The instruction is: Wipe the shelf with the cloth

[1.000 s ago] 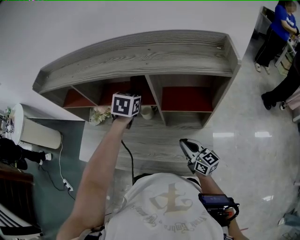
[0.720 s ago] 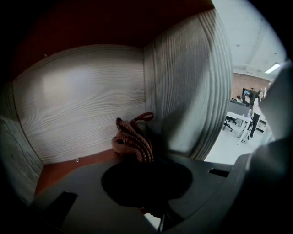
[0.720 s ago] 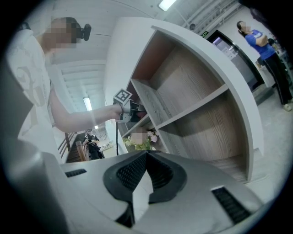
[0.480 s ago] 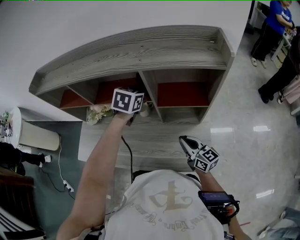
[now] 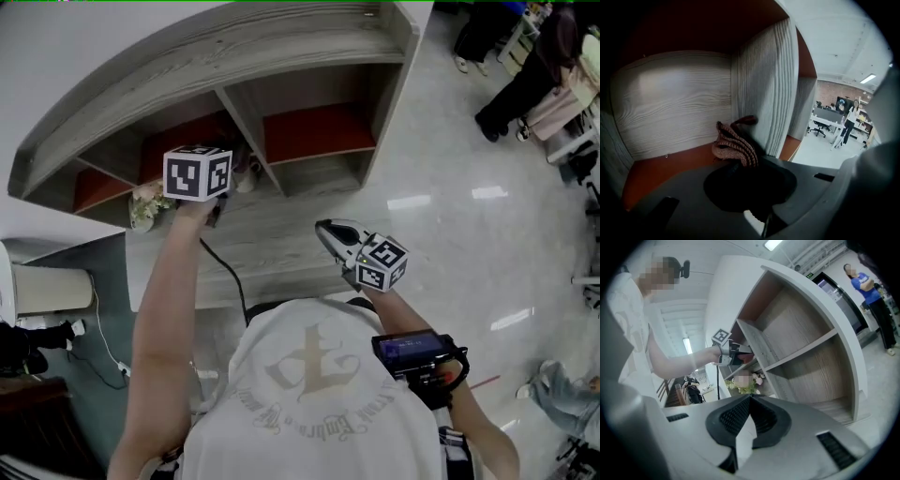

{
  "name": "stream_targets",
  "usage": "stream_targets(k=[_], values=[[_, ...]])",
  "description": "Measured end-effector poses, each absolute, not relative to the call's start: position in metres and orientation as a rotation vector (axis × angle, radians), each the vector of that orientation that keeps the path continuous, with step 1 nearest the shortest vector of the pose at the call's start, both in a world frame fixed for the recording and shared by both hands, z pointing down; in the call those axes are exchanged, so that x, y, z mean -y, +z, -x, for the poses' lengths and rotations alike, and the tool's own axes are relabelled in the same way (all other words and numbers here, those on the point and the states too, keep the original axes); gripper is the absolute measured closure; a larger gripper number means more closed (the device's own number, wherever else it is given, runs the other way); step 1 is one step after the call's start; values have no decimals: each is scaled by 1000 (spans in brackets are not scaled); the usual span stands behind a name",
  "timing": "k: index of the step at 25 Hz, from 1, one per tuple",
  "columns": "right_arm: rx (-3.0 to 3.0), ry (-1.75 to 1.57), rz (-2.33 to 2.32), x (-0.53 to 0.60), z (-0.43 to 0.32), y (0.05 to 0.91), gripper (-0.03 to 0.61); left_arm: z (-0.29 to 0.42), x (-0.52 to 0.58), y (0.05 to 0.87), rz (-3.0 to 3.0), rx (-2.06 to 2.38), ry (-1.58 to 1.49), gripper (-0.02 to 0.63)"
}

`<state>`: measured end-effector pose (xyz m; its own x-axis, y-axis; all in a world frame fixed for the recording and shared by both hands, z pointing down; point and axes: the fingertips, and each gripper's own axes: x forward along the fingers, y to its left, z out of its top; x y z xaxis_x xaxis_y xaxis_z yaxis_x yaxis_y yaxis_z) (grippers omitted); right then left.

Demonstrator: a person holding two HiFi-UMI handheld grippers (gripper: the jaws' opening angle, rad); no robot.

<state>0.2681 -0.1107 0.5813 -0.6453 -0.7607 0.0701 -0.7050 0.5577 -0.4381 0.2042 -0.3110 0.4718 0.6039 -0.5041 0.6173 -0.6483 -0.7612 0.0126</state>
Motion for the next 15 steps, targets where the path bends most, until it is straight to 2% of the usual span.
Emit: stream_targets(k=[15], values=[[-2600,-648,1391,81,-266,559,574,-186,227,484,-2721,844,559,552]])
